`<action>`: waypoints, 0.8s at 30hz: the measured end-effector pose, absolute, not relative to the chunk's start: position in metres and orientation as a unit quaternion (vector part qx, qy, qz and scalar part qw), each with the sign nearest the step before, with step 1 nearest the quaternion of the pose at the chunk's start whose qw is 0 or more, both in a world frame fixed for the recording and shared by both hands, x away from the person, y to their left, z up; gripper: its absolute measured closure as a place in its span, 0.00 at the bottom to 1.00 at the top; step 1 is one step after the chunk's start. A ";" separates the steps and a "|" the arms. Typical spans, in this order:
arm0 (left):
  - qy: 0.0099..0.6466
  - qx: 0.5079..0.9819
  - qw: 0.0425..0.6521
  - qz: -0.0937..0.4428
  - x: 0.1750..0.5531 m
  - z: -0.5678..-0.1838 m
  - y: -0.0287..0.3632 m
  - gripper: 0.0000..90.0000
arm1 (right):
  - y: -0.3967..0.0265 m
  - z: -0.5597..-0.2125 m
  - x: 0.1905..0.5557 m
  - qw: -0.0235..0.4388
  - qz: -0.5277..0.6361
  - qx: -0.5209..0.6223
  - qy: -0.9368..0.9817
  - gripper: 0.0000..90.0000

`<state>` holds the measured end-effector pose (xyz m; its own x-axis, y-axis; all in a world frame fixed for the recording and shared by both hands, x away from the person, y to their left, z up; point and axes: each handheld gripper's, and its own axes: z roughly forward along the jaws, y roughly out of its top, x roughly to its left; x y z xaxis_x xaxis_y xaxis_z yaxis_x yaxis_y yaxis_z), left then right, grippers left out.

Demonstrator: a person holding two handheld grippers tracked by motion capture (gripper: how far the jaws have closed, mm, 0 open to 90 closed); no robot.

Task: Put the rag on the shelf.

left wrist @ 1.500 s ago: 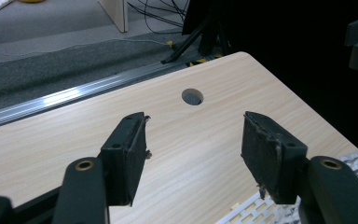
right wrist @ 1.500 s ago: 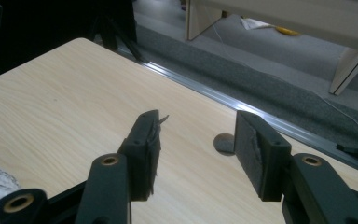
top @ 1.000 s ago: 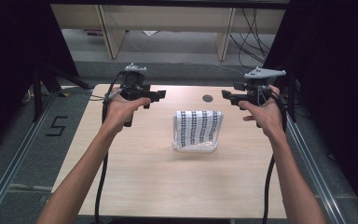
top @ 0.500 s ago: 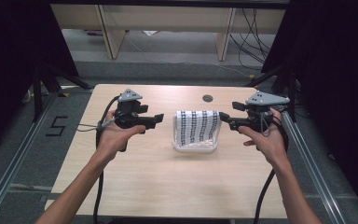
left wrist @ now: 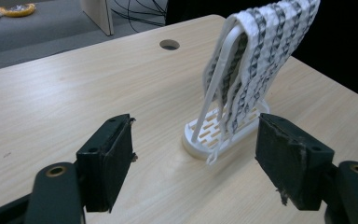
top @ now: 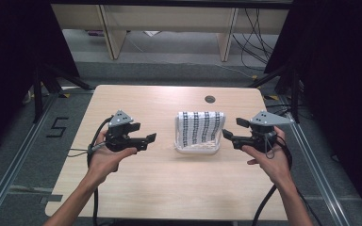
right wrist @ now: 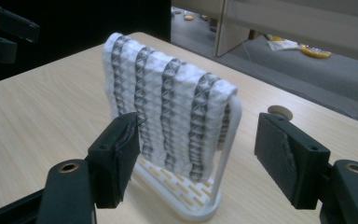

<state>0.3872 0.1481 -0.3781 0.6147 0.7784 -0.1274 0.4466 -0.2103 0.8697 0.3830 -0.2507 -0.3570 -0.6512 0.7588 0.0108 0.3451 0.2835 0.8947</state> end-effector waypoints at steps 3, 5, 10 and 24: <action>0.406 0.760 0.477 0.174 0.386 -0.382 0.151 0.29 | -0.249 -0.360 0.381 0.222 0.478 0.350 0.774 0.35; 0.406 0.760 0.477 0.174 0.384 -0.383 0.151 0.29 | -0.246 -0.360 0.379 0.222 0.479 0.347 0.775 0.35; 0.402 0.761 0.478 0.176 0.379 -0.385 0.154 0.29 | -0.241 -0.362 0.374 0.221 0.478 0.338 0.780 0.34; 0.397 0.759 0.484 0.182 0.359 -0.396 0.162 0.25 | -0.234 -0.377 0.358 0.226 0.476 0.338 0.780 0.27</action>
